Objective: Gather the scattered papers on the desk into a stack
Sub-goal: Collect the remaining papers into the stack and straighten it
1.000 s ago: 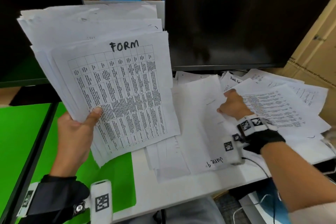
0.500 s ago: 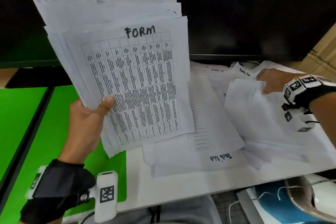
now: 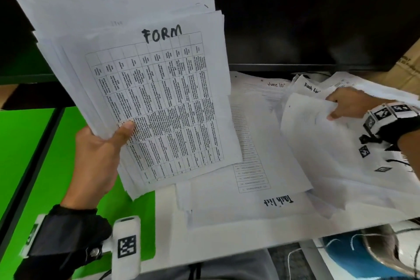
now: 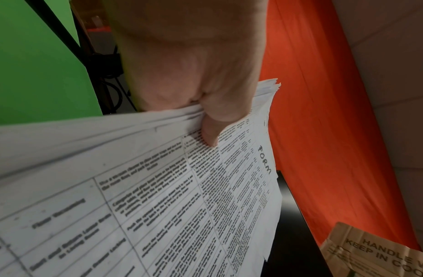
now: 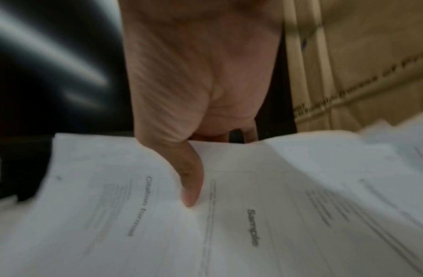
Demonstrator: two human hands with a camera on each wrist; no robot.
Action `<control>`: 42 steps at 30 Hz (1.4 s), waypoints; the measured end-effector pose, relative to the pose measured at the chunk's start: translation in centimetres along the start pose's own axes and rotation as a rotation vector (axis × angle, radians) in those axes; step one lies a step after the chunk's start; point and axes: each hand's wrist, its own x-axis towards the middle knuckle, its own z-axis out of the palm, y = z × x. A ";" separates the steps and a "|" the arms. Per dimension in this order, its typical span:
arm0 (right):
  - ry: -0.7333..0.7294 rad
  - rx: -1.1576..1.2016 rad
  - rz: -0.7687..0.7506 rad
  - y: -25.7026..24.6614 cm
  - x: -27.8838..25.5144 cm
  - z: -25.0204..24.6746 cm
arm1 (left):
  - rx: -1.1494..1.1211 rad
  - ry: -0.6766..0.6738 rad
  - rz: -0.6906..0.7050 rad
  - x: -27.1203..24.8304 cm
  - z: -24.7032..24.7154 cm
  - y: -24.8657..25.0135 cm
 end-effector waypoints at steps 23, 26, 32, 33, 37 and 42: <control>-0.152 0.896 0.080 -10.2 -4.0 0.2 | -0.021 0.049 -0.027 -0.1 -2.6 0.3; -0.038 0.582 0.154 -13.5 -3.4 3.1 | -0.002 0.064 -0.028 -0.1 -2.8 0.4; 0.135 0.591 0.179 -14.7 -3.5 2.8 | -0.001 0.067 -0.036 -0.2 -2.9 0.5; 0.182 0.592 0.167 -14.5 -3.7 2.5 | -0.006 0.074 -0.040 -0.2 -3.0 0.5; 0.380 0.569 0.075 -13.1 -7.1 -2.2 | -0.008 0.085 -0.052 -0.1 -3.4 0.6; 0.534 0.494 -0.201 -12.3 -14.0 -10.2 | -0.005 0.105 -0.084 0.5 -3.7 0.7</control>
